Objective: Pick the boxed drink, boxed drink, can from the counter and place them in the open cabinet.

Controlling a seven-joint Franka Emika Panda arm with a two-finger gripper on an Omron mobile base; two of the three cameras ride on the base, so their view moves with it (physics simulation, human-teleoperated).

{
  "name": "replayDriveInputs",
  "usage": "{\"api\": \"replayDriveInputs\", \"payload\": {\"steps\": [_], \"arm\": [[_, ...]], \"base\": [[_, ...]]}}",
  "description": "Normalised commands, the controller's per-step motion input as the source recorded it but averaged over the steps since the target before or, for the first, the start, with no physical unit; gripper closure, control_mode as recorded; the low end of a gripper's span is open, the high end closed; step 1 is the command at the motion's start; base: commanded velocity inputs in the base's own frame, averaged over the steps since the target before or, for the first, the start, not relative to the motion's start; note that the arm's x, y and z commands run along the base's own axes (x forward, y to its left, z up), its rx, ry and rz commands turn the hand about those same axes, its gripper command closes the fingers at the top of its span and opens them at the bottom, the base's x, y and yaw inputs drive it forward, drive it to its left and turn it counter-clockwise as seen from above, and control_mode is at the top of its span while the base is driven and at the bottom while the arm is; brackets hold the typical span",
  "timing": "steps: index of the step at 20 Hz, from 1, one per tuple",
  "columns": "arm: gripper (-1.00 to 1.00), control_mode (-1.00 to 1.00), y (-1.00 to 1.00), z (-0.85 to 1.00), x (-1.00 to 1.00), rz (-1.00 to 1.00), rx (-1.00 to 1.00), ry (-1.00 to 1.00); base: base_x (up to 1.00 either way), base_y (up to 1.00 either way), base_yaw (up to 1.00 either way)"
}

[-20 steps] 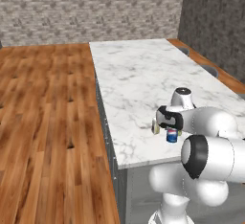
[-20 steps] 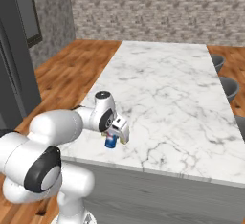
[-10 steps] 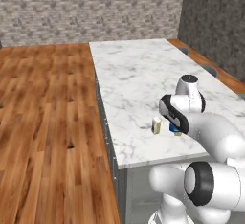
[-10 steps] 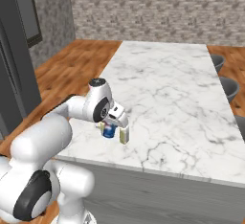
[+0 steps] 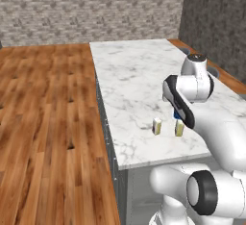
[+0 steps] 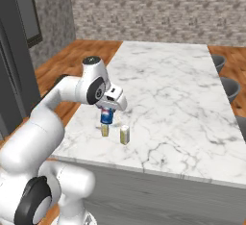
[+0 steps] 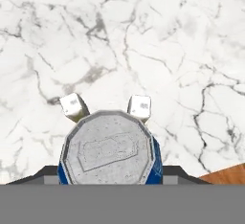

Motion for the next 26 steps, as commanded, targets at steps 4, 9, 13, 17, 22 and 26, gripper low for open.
{"api": "replayDriveInputs", "payload": {"steps": [4,9,13,17,22,26], "arm": [[1.00,-1.00,0.08,0.66,-0.17,0.09,-0.06,0.00],[1.00,-1.00,0.02,0.62,-0.20,0.09,-0.06,-0.01],[1.00,-1.00,0.01,0.57,-0.27,0.10,-0.02,-0.04],[1.00,-1.00,0.15,0.30,-0.42,0.16,-0.02,-0.08],[1.00,-1.00,0.24,0.16,-0.49,0.20,-0.03,-0.09],[1.00,-1.00,0.14,0.30,-0.47,0.17,-0.05,-0.17]], "base": [[0.00,0.00,0.00],[0.00,0.00,0.00],[0.00,0.00,0.00],[0.00,0.00,0.00],[0.00,0.00,0.00],[0.00,0.00,0.00]]}}
